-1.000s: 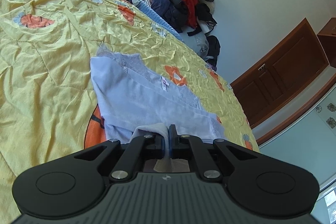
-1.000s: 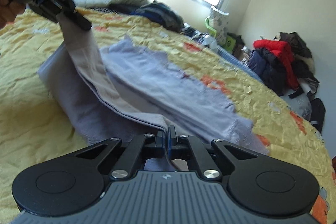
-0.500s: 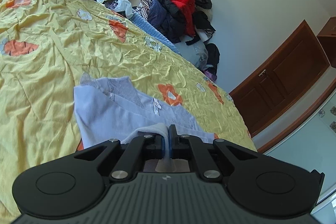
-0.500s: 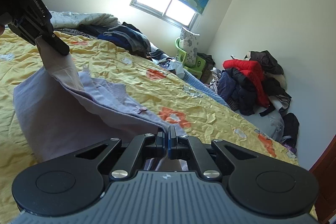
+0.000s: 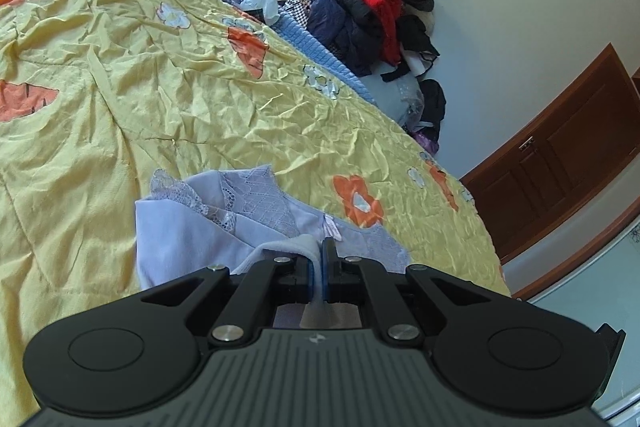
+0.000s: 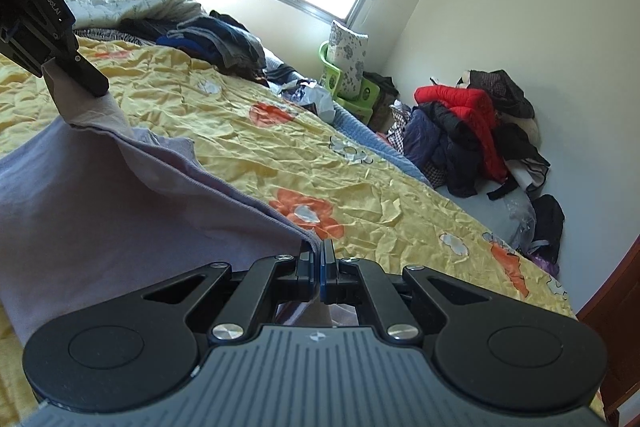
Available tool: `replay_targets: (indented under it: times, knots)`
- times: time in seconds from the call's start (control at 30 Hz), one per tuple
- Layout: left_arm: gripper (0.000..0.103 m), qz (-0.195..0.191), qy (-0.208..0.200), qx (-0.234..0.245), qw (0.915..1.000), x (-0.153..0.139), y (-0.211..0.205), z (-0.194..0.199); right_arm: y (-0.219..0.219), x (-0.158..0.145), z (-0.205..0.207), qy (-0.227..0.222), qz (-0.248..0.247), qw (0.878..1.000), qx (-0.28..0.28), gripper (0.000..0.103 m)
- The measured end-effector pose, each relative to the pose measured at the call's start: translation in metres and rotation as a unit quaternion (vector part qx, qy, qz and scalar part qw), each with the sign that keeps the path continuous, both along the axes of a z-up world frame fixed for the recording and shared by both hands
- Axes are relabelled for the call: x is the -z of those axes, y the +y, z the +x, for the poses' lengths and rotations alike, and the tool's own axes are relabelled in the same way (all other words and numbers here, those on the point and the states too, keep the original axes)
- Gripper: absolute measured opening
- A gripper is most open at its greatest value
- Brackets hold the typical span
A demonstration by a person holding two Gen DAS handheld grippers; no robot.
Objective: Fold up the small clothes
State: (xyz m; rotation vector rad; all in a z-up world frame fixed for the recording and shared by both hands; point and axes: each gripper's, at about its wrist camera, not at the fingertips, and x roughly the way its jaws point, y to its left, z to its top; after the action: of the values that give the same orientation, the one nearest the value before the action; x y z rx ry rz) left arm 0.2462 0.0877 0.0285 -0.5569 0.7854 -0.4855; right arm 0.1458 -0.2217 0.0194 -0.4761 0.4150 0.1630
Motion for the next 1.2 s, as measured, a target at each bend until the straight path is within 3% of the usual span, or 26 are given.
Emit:
replay_targets:
  times: [0.3,0.53,0.73,0.8,0.93,1.03,1.1,1.2]
  knots:
    - [0.004,-0.009,0.046,-0.020,0.9987,0.030,-0.004,0.038,-0.001,0.022,0.041,0.033,-0.011,0.999,-0.004,0.006]
    - [0.005,0.003,0.054,-0.033,0.9980,0.033,-0.012,0.051,-0.004,0.033,0.070,0.049,-0.009,0.999,0.002,0.012]
    - [0.009,0.009,0.086,-0.080,0.9930,0.037,-0.004,0.064,-0.014,0.035,0.087,0.041,0.009,0.998,0.040,0.040]
    - [0.015,0.027,0.075,-0.106,0.9912,0.033,0.001,0.062,-0.019,0.029,0.082,0.022,0.019,0.998,0.060,0.044]
    - [0.064,0.054,0.036,-0.135,0.9887,0.019,0.010,0.050,-0.029,0.013,0.059,0.001,0.045,0.997,0.062,0.046]
    - [0.066,0.070,-0.015,-0.114,0.9909,0.004,0.004,0.036,-0.036,0.006,0.046,0.056,0.108,0.993,0.014,0.050]
    - [0.066,0.094,-0.037,-0.077,0.9919,-0.002,-0.012,0.031,-0.040,0.009,0.044,0.125,0.167,0.977,-0.036,0.049]
    - [0.066,0.112,-0.040,-0.017,0.9927,0.000,-0.037,0.029,-0.039,0.017,0.043,0.184,0.220,0.956,-0.062,0.049]
